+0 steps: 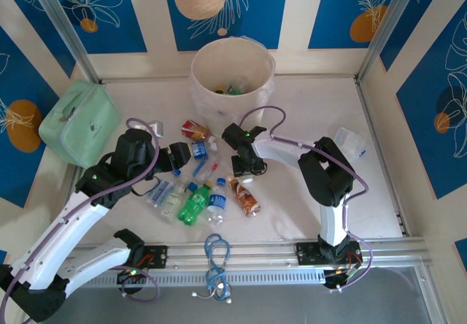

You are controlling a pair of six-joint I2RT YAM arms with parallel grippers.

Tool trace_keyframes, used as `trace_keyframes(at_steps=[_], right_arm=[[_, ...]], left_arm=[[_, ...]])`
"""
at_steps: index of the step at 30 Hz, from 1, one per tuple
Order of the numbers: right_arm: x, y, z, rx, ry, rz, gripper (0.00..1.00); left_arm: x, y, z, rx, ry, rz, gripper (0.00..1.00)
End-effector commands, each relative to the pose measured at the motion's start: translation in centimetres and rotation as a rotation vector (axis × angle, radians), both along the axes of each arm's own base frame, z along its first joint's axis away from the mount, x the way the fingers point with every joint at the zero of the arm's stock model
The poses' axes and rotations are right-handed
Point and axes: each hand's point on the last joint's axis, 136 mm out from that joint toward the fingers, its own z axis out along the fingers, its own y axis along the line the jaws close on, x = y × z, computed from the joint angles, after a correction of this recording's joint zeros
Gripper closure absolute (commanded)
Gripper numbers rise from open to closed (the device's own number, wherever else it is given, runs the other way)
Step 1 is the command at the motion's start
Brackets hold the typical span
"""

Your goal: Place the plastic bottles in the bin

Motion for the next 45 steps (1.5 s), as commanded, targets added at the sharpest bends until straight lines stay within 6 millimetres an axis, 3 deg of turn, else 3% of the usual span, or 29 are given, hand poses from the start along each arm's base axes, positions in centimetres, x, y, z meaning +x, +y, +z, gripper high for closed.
trace_keyframes(at_steps=[1, 10, 20, 27, 32, 45], right_arm=[[-0.8, -0.7, 1.9, 0.008, -0.030, -0.028, 0.58], [-4.2, -0.3, 7.0, 0.141, -0.180, 0.007, 0.62], [-9.5, 3.5, 15.3, 0.436, -0.362, 0.151, 0.63], [-10.7, 5.9, 19.2, 0.520, -0.420, 0.229, 0.63], [-10.6, 6.5, 20.7, 0.575, -0.442, 0.231, 0.63], [-11.1, 7.3, 22.5, 0.643, -0.446, 0.247, 0.63]], left_arm=[[0.2, -0.2, 0.3, -0.033, -0.004, 0.002, 0.23], [0.5, -1.5, 0.6, -0.081, 0.003, -0.033, 0.17], [0.7, -6.9, 2.0, -0.291, 0.026, -0.219, 0.10], [0.5, -9.6, 2.5, -0.344, 0.031, -0.309, 0.01], [0.7, -9.6, 1.6, -0.337, 0.047, -0.292, 0.05], [-0.4, -12.4, 0.9, -0.408, 0.083, -0.395, 0.17]])
